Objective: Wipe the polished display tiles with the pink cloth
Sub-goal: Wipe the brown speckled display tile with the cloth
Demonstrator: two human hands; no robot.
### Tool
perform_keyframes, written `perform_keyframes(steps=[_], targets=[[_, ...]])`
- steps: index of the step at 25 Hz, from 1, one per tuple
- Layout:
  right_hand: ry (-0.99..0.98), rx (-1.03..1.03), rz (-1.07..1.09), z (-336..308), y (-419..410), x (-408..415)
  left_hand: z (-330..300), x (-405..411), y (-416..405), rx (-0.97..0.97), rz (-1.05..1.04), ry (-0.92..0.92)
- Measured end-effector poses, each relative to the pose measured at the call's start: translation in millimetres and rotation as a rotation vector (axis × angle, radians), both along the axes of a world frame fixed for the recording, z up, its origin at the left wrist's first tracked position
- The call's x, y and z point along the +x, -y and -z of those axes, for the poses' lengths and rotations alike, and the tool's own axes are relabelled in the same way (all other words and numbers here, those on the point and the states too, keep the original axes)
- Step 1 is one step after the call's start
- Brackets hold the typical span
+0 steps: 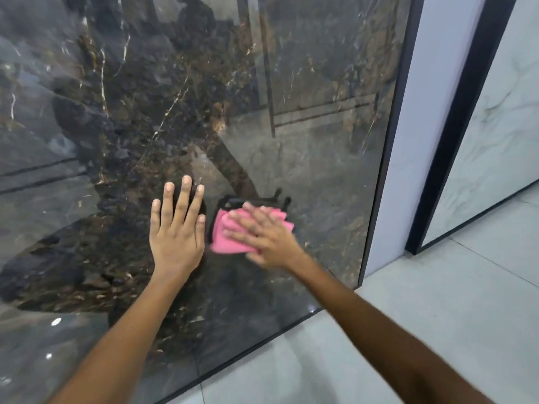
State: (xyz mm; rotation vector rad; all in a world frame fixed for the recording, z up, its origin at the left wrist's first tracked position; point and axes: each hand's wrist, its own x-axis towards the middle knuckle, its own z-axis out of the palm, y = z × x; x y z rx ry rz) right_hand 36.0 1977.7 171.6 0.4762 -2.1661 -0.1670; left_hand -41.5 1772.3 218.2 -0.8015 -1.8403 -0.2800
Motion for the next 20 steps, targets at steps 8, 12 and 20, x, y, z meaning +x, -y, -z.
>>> perform_keyframes(steps=[8, 12, 20], targets=[[-0.278, -1.702, 0.265, -32, -184, 27, 32, -5, -14, 0.072, -0.137, 0.0], [-0.308, -1.738, 0.327, 26, -32, -12, 37, -5, -19, 0.113, -0.128, 0.019], [-0.322, -1.071, 0.304, -4, -75, -2, 43, -12, -9, 0.015, -0.086, -0.064]])
